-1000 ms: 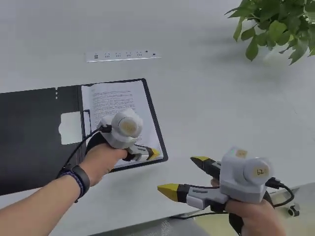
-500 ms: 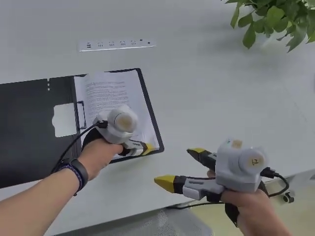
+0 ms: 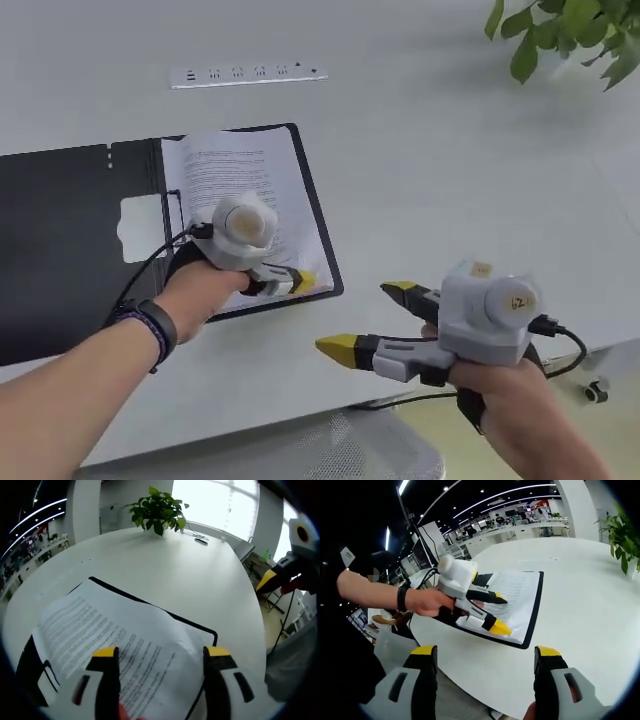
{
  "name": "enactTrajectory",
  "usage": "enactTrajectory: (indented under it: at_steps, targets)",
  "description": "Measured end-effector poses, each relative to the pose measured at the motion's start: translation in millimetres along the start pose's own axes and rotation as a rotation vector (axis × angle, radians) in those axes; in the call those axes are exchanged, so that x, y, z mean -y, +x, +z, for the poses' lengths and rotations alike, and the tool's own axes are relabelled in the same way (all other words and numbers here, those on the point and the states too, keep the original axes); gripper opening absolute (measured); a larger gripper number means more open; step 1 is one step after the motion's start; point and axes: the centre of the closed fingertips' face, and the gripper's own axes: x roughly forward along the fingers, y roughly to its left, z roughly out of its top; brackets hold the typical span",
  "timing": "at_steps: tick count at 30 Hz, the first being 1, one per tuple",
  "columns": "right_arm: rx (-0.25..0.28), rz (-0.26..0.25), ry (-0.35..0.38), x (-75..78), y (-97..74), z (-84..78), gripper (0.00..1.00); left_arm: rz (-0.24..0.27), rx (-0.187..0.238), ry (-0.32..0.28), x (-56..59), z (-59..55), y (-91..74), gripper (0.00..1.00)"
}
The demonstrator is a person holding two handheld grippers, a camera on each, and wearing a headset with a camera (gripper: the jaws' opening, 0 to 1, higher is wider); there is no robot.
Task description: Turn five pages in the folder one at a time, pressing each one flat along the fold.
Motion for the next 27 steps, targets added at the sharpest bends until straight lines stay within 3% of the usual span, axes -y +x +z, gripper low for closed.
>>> enactTrajectory:
  at_steps: [6,12,16,27]
  targets:
    - [0.009,0.004,-0.004,7.0,7.6,9.1,0.78,0.019,-0.002,0.038,-2.2,-1.2,2.0,0.67]
    - [0.022,0.014,0.0,16.1,21.1,19.0,0.77,0.031,0.016,0.028,-4.0,1.2,1.4,0.65]
    - [0.044,0.031,0.01,23.1,33.7,30.3,0.76,0.042,0.019,0.008,-9.5,2.5,1.6,0.6]
    - [0.068,0.065,0.069,51.1,78.5,51.6,0.63,0.045,0.026,0.011,-6.9,3.2,1.3,0.6]
